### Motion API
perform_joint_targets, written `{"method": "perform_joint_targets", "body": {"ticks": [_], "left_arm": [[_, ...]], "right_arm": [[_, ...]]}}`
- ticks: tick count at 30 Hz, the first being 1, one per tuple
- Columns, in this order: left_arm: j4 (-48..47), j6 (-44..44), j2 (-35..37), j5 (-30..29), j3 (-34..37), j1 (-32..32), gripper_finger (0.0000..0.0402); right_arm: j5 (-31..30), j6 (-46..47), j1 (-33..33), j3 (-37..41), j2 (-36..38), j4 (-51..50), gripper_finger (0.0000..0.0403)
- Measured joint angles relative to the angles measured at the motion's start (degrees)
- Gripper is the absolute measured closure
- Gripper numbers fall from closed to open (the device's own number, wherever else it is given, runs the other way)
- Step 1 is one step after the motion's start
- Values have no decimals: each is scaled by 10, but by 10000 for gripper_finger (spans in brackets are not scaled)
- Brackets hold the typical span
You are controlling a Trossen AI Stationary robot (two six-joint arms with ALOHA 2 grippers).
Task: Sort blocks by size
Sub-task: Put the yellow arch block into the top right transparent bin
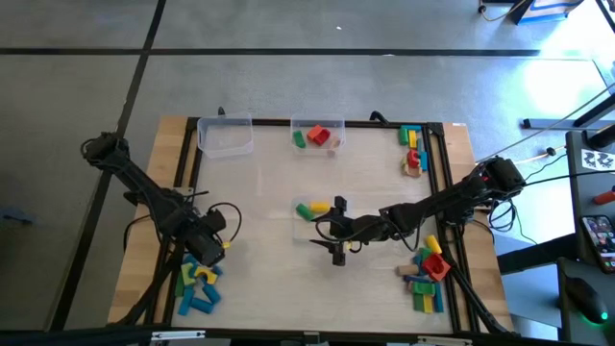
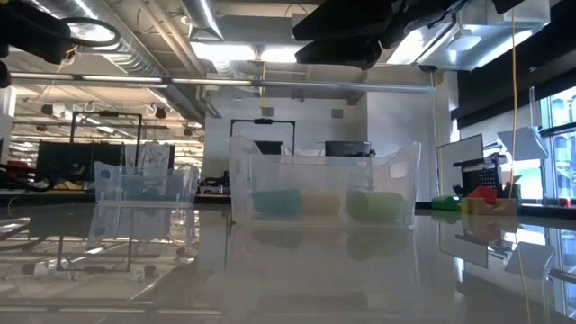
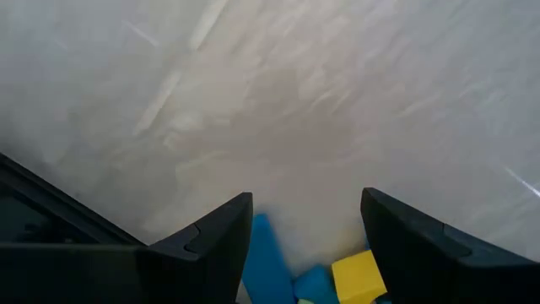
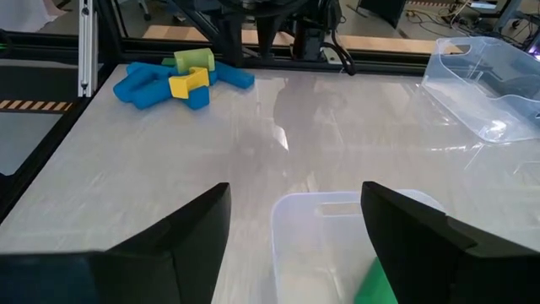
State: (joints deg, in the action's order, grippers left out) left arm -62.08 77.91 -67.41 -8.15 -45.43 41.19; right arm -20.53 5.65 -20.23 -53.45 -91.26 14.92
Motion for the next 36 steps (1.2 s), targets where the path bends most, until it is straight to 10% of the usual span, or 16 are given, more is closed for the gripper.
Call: {"method": "perform_joint_targets", "body": {"ticks": [13,36], "left_arm": [[120,-153,-24,16,1,49,183],[120,-167,-70,31,1,163,225]], "right_arm": [[0,1,0,0,0,0,139],[0,1,0,0,0,-1,139]]}}
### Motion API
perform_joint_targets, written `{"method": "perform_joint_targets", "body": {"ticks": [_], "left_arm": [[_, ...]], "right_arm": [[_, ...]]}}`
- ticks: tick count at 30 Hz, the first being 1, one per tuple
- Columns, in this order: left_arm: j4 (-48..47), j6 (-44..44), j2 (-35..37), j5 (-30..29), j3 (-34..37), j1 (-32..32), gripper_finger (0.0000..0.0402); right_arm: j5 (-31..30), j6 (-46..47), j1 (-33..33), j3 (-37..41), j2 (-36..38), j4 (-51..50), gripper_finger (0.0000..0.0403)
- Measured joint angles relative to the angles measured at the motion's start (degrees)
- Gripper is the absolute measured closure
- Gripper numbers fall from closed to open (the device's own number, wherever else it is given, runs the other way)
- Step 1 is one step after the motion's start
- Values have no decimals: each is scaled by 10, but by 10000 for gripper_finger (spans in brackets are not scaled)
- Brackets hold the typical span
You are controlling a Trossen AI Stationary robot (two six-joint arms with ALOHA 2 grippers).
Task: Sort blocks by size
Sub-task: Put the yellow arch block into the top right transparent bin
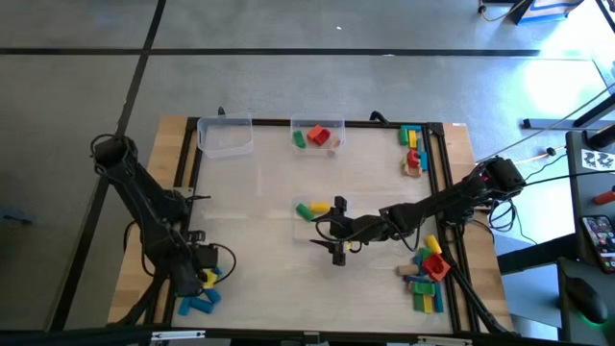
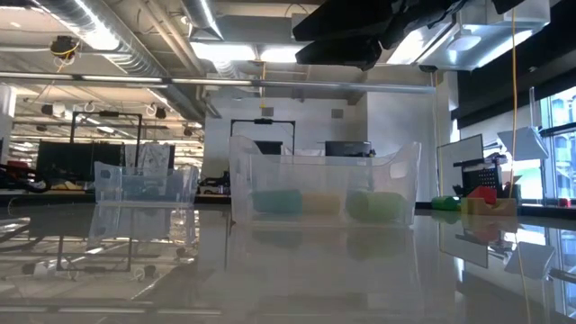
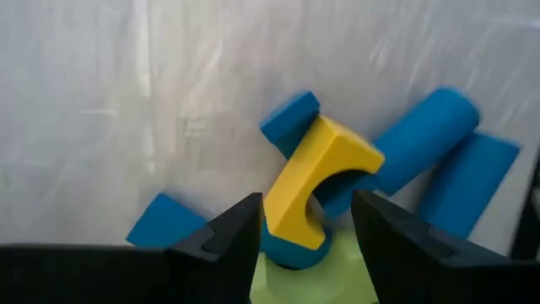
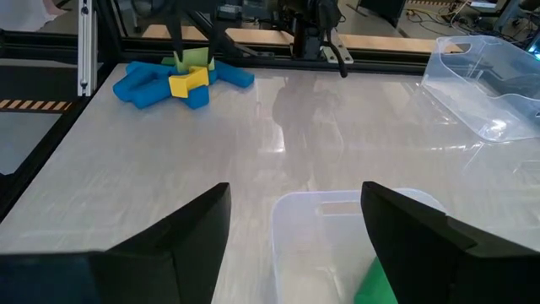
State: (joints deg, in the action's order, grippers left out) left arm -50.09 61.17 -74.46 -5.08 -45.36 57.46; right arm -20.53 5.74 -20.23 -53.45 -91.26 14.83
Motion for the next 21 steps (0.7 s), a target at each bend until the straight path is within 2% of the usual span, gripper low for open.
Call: {"method": "perform_joint_targets", "body": {"ticks": [14,21], "left_arm": [[37,-76,-86,-1,0,6,251],[42,-103,-95,-5,0,2,302]], "right_arm": [[0,0,0,0,0,0,139],[0,0,0,0,0,0,139]]}}
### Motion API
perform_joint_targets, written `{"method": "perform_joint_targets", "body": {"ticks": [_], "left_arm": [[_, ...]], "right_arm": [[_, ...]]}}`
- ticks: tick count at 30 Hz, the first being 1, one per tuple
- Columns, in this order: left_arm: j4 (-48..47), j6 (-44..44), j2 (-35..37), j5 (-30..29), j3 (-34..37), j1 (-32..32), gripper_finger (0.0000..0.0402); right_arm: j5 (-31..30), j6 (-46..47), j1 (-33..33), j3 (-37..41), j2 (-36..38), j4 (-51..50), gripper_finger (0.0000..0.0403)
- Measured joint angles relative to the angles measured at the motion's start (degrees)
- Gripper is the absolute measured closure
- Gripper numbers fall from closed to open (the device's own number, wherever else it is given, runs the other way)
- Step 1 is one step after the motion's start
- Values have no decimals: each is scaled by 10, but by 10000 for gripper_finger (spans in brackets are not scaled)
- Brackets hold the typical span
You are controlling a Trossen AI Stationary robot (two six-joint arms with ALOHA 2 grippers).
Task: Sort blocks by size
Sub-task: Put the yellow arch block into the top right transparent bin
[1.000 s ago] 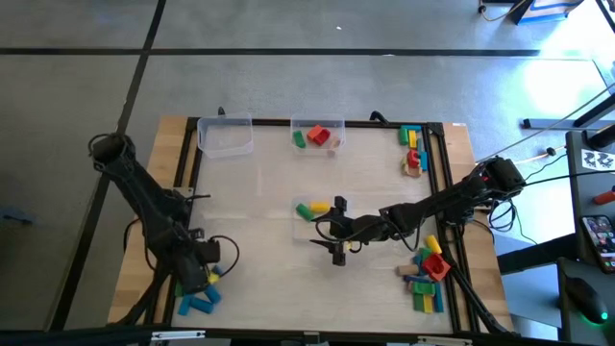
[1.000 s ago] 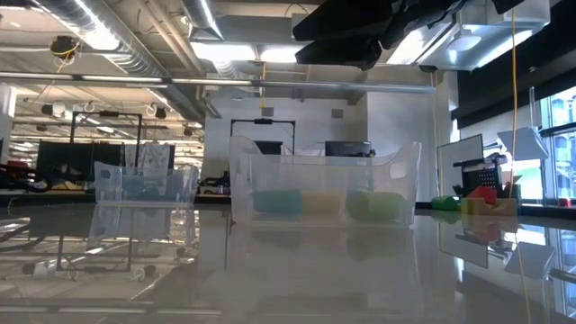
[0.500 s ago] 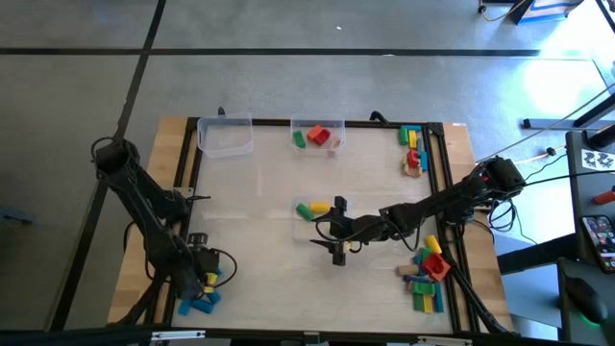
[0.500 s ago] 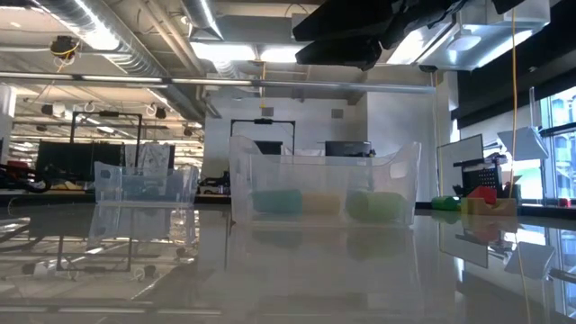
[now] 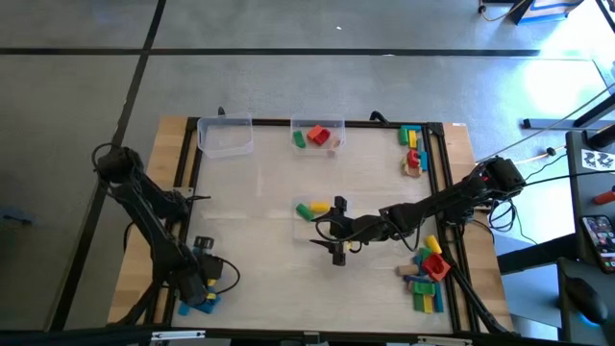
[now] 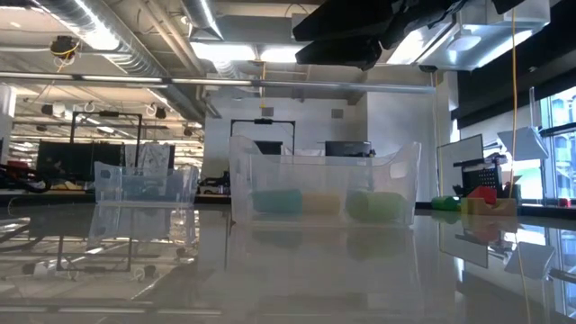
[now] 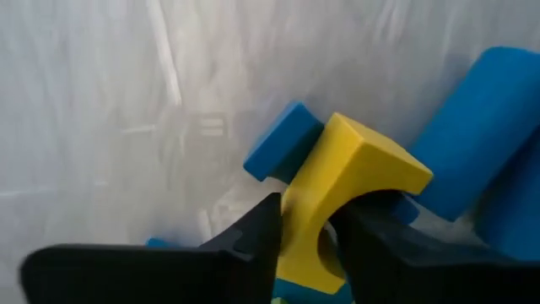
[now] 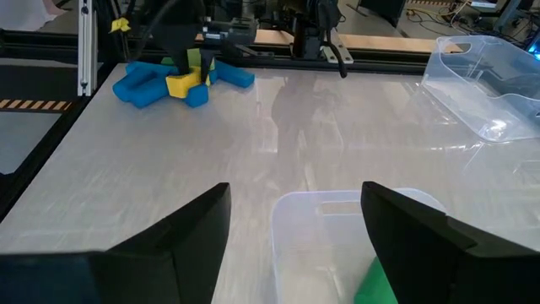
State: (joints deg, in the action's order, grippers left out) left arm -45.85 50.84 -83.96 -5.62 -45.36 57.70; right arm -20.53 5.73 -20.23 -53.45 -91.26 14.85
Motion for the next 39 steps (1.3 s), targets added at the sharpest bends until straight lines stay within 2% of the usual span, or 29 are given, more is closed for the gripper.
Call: {"method": "perform_joint_targets", "body": {"ticks": [7,14,21,33,39], "left_arm": [[0,-29,2,-4,0,-5,373],[-32,-43,14,-4,-11,-13,372],[-58,-70,78,-19,-34,-50,375],[-34,-190,198,-204,-52,-159,370],[48,-281,212,-243,-52,-243,366]], "right_arm": [[0,0,0,0,0,0,139],[0,0,0,0,0,0,139],[0,0,0,0,0,2,139],[0,0,0,0,0,2,139],[0,5,0,0,0,11,139]]}}
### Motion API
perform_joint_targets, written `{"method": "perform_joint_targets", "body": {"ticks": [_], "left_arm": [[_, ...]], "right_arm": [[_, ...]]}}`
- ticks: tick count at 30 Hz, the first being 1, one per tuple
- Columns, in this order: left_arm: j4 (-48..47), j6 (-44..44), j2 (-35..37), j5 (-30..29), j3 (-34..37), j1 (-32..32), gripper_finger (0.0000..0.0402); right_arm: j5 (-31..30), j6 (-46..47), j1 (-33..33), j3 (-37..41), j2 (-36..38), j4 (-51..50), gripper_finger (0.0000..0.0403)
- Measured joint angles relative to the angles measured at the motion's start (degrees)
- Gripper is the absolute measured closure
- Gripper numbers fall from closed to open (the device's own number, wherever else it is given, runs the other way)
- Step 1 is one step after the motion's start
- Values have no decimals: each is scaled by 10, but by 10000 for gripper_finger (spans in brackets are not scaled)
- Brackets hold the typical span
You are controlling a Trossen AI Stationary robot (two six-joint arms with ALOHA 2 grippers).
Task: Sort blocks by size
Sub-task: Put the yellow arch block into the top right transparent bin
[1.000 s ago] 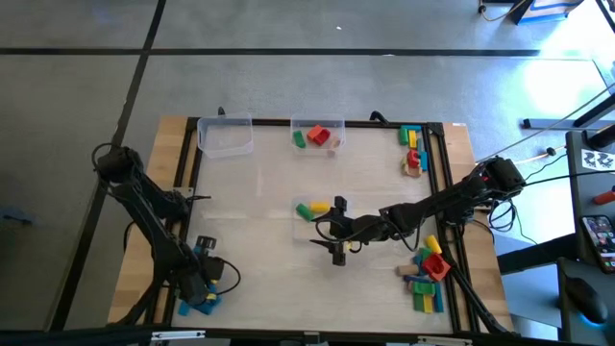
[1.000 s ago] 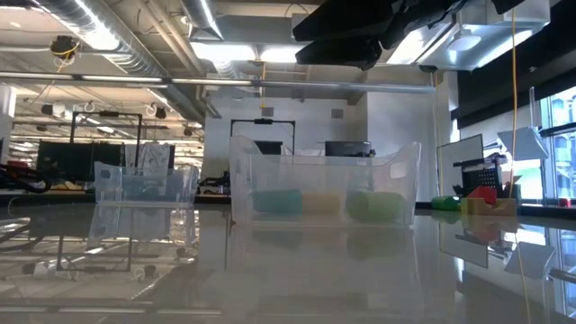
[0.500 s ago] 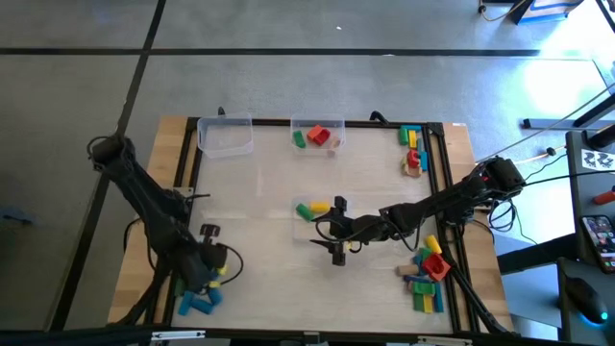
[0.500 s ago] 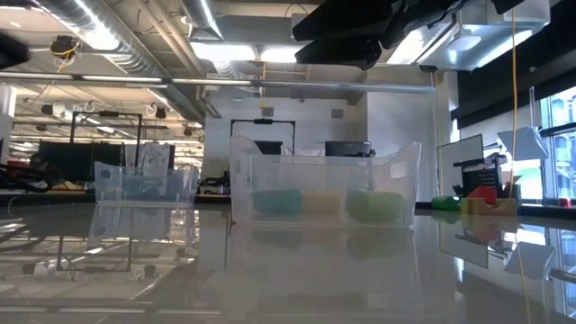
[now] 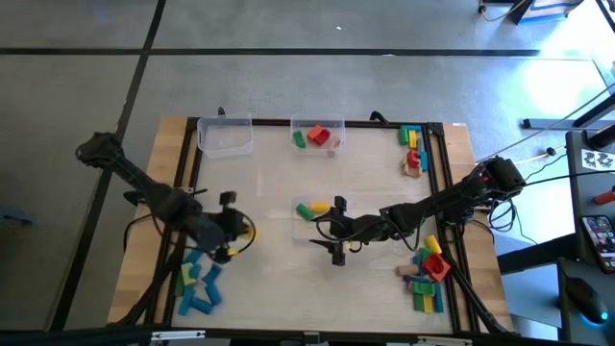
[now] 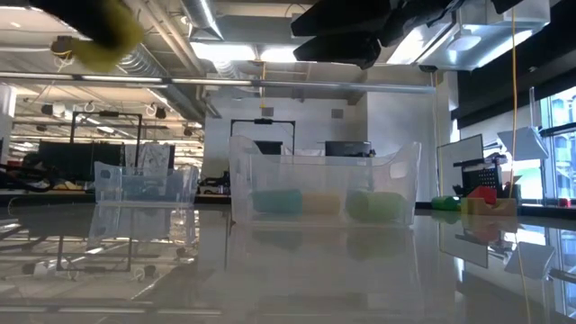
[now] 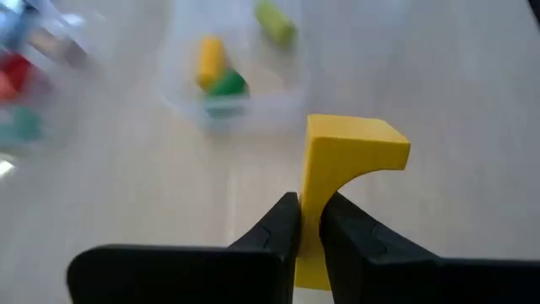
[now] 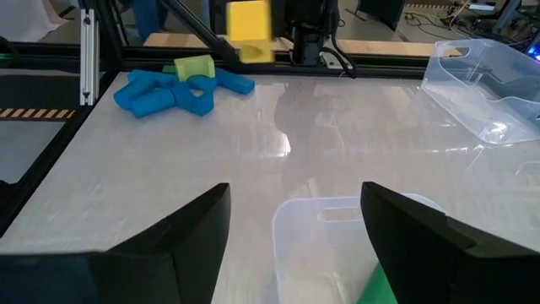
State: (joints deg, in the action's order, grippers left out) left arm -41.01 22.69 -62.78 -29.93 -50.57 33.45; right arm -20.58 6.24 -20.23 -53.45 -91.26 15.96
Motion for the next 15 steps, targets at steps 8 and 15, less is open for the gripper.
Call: {"method": "perform_joint_targets", "body": {"ticks": [8,15], "left_arm": [[142,-179,-6,-58,0,-108,370],[249,-280,-12,-58,0,-193,362]], "right_arm": [[-7,0,0,0,0,1,139],[-40,0,0,0,0,0,139]]}}
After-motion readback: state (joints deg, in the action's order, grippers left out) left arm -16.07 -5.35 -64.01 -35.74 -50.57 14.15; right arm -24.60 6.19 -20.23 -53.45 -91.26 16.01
